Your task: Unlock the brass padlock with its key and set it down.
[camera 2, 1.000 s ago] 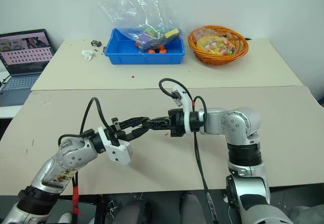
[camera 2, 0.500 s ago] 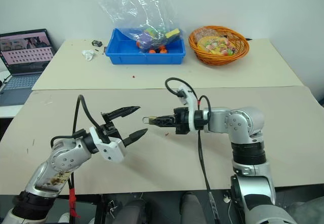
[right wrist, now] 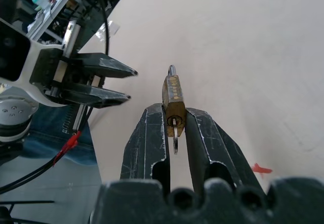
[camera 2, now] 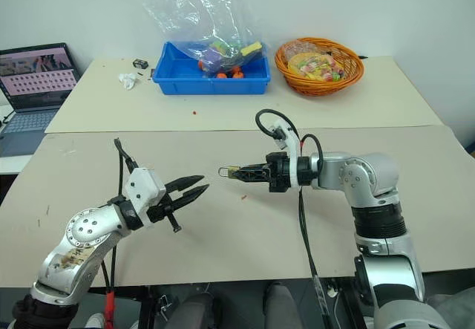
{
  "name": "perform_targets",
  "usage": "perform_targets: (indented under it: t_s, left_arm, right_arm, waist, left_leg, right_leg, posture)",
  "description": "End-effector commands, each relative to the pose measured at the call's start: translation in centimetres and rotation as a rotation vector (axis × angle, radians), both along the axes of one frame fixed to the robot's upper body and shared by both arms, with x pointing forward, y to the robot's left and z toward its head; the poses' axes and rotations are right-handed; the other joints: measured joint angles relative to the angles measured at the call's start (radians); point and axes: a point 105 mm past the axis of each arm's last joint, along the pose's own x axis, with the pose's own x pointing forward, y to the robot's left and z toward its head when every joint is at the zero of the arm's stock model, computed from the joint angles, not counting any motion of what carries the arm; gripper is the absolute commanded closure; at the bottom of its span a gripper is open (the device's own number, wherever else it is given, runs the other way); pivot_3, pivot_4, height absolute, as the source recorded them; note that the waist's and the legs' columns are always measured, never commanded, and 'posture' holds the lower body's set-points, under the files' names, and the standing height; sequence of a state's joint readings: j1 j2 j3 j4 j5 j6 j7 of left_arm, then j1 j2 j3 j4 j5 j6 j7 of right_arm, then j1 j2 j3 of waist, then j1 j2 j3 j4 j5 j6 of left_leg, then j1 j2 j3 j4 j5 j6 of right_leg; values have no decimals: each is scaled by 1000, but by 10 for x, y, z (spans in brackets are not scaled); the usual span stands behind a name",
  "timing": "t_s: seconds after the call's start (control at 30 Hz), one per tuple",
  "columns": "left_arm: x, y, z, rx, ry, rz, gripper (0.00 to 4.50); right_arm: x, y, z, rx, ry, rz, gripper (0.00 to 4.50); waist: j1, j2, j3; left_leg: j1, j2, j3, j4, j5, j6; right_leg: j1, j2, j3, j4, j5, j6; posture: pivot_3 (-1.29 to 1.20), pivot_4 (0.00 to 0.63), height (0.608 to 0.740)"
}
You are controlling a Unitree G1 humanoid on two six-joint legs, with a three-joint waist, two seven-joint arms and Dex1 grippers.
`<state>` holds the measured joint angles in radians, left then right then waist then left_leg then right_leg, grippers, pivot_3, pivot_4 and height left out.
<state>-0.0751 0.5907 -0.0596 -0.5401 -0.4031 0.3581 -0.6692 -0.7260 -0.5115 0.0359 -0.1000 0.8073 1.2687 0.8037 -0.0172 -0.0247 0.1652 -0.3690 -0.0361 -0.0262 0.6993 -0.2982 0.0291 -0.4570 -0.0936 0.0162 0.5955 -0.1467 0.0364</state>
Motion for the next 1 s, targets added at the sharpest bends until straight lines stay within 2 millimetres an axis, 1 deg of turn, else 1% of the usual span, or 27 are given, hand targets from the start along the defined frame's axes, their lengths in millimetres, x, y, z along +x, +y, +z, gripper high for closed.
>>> perform_targets:
  t_s: [0.03,0.2,0.4,0.47,0.53,0.73,1.0]
  left_arm:
    - [-10,-11,19,-39,-21,-56,3544]
    - [-11,-15,24,-45,-18,-62,3544]
    - [-10,-13,24,-50,6,-44,3544]
    - [-10,-14,27,-66,14,-52,4044]
    - [-11,-14,28,-70,25,-60,4433]
    - [-10,-15,28,-72,58,-64,4433]
    - [-9,-15,29,-70,60,-63,4433]
  right_arm:
    - [-9,2,6,0,-75,59,4385]
    - [-12,0,0,-29,-90,78,4385]
    - [-12,0,-2,-36,-93,77,4385]
    - [-12,0,-2,-34,-91,75,4385]
    - [-12,0,-2,-32,-91,73,4385]
    - [-14,1,-1,-22,-93,80,4385]
    - [-23,4,5,0,-107,120,4385]
  waist:
    - [1,0,0]
    - [2,0,0]
    - [2,0,0]
    - [3,0,0]
    - [3,0,0]
    - [3,0,0]
    - [3,0,0]
  left_leg:
    - [0,0,0,0,0,0]
    - [0,0,0,0,0,0]
    - [0,0,0,0,0,0]
    - [0,0,0,0,0,0]
    - [0,0,0,0,0,0]
    - [0,0,0,0,0,0]
    - [0,-1,0,0,0,0]
  right_leg:
    - [0,0,0,0,0,0]
    - [0,0,0,0,0,0]
    - [0,0,0,0,0,0]
    - [0,0,0,-1,0,0]
    - [0,0,0,-1,0,0]
    - [0,0,0,-1,0,0]
    - [0,0,0,-1,0,0]
  posture:
    - [0,150,728]
    - [0,150,728]
    - [0,150,728]
    - [0,150,728]
    - [0,150,728]
    - [0,150,728]
    - [0,150,728]
